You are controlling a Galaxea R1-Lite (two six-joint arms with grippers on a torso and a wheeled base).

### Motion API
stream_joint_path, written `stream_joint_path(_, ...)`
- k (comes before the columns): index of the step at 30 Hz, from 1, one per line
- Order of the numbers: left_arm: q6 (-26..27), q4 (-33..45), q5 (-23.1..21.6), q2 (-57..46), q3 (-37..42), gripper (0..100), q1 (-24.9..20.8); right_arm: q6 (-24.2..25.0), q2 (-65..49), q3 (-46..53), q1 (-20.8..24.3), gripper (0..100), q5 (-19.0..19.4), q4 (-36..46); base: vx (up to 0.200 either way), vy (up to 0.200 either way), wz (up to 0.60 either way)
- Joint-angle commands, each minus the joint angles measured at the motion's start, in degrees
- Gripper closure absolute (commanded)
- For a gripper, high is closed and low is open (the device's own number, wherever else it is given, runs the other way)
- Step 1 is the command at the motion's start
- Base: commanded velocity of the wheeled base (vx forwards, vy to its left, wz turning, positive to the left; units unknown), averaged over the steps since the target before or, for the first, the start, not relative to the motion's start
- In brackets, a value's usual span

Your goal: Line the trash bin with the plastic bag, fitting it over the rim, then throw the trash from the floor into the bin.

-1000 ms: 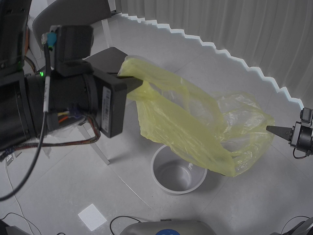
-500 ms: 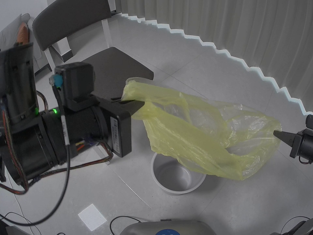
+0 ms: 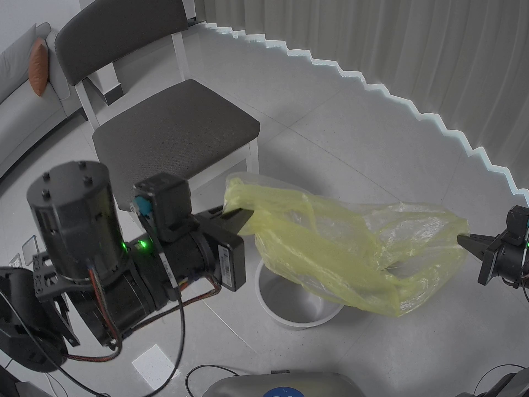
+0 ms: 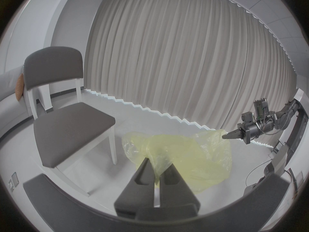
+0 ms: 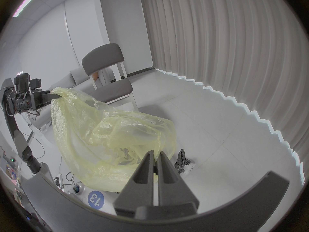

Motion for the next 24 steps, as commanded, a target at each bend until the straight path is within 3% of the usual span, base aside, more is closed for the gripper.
stream_joint_path(1, -1.47, -3.47, 0.06, 4.53, 4.55, 100, 1.22, -0.5, 3.48, -0.11, 4.41, 100, -3.14, -0.1, 0.0, 0.0, 0.0)
stream_joint_path(15, -3.66, -13.67, -0.03, 13.15, 7.98, 100, 4.12, -0.67, 13.85, -1.69, 12.76, 100, -11.58, -1.15, 0.0, 0.0, 0.0)
stream_joint_path(24, -4.19, -20.7, -1.08, 19.12, 10.17, 100, 8.08, -0.14, 23.43, -3.8, 13.64, 100, -11.67, -4.93, 0.0, 0.0, 0.0)
